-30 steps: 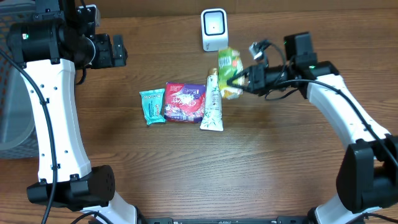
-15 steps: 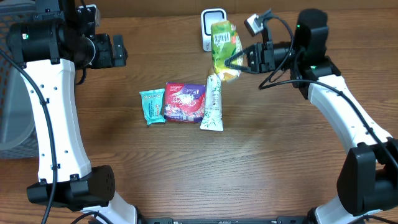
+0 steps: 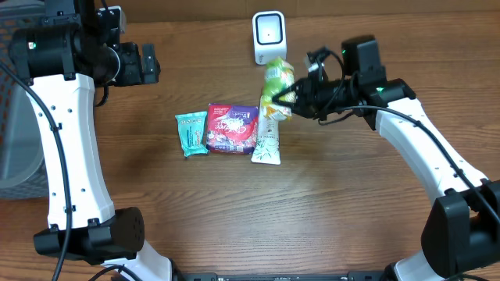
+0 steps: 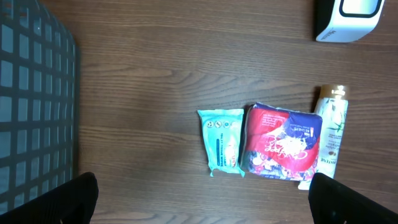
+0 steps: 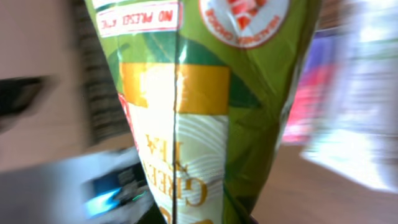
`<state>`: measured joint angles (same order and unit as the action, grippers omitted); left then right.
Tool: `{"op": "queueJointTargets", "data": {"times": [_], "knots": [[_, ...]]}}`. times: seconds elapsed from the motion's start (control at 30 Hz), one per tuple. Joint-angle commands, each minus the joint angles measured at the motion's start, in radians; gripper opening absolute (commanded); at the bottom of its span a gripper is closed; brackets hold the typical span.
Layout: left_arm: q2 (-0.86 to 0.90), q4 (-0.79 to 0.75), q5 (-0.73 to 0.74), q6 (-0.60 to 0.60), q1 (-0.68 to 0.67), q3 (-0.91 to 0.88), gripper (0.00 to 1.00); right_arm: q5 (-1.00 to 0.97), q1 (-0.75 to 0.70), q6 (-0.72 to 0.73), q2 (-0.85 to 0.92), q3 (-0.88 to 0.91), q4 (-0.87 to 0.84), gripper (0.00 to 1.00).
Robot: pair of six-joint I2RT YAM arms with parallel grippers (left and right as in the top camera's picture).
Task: Scan the item barcode
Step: 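Lift the snack pack and hold it in front of the white scanner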
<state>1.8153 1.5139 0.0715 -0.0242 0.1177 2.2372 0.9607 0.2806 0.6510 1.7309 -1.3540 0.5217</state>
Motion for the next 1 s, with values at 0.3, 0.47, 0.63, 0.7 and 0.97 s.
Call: {"op": "queueJointTargets", "data": {"times": [0.3, 0.47, 0.63, 0.7, 0.97], "knots": [[0.007, -0.002, 0.000, -0.006, 0.000, 0.003, 1.00, -1.308, 0.121, -0.531, -0.019, -0.414, 0.285, 0.04], [0.007, -0.002, 0.000, -0.006, 0.000, 0.003, 1.00, -1.526, 0.205, -0.807, 0.048, -0.414, 0.062, 0.04], [0.007, -0.002, 0.000, -0.006, 0.000, 0.003, 0.99, -1.577, 0.230, -1.083, 0.172, -0.414, -0.170, 0.04], [0.007, -0.002, 0.000, -0.006, 0.000, 0.003, 1.00, -1.577, 0.230, -1.177, 0.223, -0.414, -0.267, 0.04], [0.007, -0.002, 0.000, -0.006, 0.000, 0.003, 0.99, -1.570, 0.219, -1.609, 0.449, -0.414, -0.627, 0.04]]}}
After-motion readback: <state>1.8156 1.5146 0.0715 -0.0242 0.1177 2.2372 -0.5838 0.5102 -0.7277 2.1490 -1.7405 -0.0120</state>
